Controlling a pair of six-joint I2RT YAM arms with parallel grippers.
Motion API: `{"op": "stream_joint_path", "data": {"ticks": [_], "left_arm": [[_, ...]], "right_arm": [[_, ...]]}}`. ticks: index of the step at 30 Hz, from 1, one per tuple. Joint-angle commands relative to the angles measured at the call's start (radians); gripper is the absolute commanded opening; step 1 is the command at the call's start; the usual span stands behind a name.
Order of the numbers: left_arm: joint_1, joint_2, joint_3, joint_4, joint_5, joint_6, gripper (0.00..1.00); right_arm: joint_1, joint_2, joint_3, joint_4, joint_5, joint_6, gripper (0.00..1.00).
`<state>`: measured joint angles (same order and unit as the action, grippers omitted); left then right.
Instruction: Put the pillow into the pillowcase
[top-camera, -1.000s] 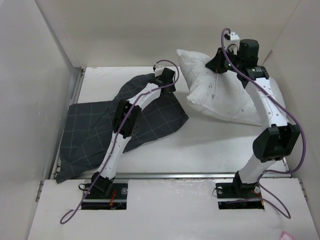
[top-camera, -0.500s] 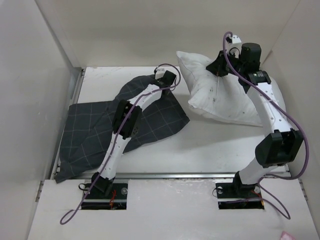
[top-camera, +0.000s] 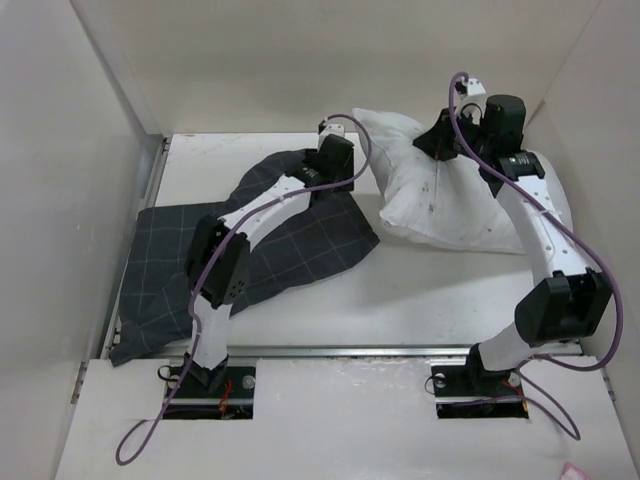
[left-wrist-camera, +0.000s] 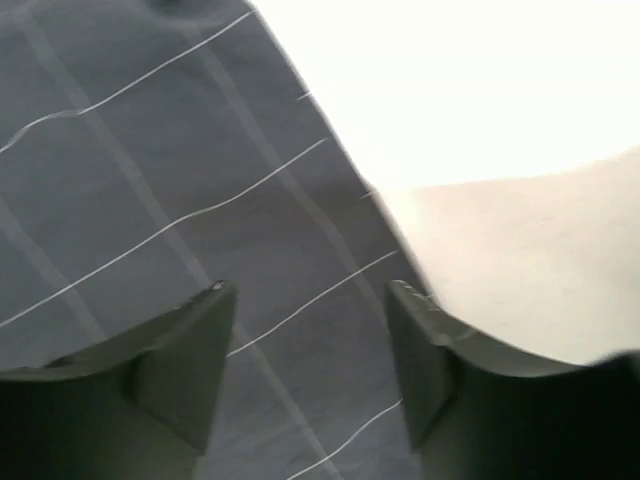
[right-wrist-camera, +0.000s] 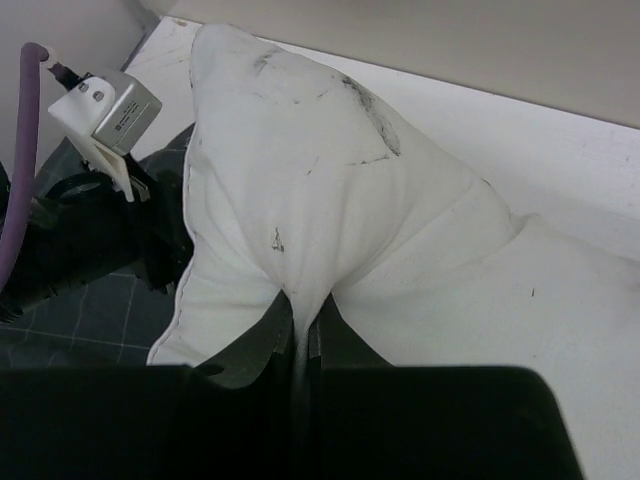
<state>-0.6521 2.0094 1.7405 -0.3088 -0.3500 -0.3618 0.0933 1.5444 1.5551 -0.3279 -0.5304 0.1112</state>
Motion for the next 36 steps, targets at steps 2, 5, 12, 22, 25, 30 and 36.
{"op": "stream_joint_path", "data": {"ticks": [2, 5, 12, 22, 25, 30, 36], "left_arm": [[0.000, 0.035, 0.046, 0.086, 0.134, 0.001, 0.61], [-0.023, 0.141, 0.151, 0.022, 0.147, -0.023, 0.64], [-0.044, 0.282, 0.239, -0.064, 0.195, -0.084, 0.76], [-0.162, 0.154, -0.082, -0.115, 0.189, -0.063, 0.65], [-0.191, 0.052, -0.212, -0.092, 0.275, -0.040, 0.54], [-0.202, -0.109, -0.491, -0.111, 0.352, -0.101, 0.17], [-0.235, -0.345, -0.524, -0.197, 0.257, -0.152, 0.46]], "right_arm": [[-0.023, -0.060, 0.000, 0.112, -0.017, 0.016, 0.00], [-0.033, -0.060, 0.000, 0.112, -0.029, 0.025, 0.00], [-0.108, -0.069, 0.042, 0.102, 0.003, 0.087, 0.00], [-0.139, -0.050, 0.065, 0.093, -0.039, 0.105, 0.00], [-0.148, -0.041, 0.065, 0.104, -0.078, 0.114, 0.00], [-0.148, -0.041, 0.065, 0.113, -0.144, 0.123, 0.00], [-0.089, -0.061, 0.001, 0.151, -0.183, 0.047, 0.00]]}}
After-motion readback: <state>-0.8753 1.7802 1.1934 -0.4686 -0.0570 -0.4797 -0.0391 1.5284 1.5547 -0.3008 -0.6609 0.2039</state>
